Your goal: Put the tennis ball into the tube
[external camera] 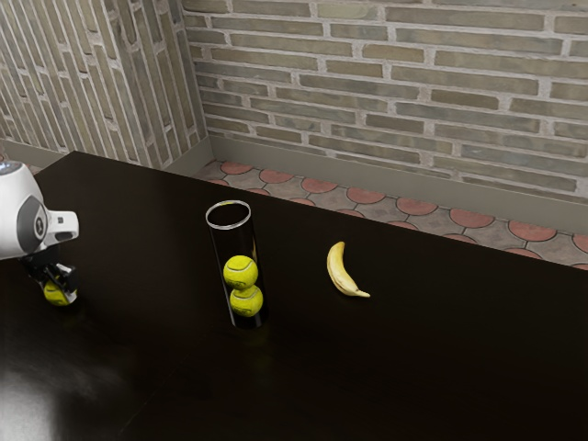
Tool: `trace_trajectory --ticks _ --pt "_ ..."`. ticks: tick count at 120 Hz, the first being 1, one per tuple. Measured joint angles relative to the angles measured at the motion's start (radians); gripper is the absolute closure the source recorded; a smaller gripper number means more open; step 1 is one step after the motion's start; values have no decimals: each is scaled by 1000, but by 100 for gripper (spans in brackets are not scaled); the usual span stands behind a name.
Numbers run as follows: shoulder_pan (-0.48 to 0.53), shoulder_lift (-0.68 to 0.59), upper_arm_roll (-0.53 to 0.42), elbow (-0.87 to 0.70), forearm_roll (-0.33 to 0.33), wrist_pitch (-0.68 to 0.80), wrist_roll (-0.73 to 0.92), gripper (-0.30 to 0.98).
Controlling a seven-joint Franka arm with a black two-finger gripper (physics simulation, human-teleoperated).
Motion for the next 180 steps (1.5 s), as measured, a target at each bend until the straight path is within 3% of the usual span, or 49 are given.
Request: trace_trajectory --ticks 20,44,79,100,118,137,180 --pt "-2 -38 0 -2 3 -34 2 39" --pt "-3 -220 -29 -11 15 -136 -21 41" --pt "-6 -512 -248 -14 146 -324 -149 41" --pt "-10 -605 -377 -3 198 -400 -252 39" --pt "-10 -595 -487 72 207 -477 -360 38" --pt "-13 -501 -579 175 206 -532 -469 38" --pt "-22 -371 -669 307 206 -590 -653 37"
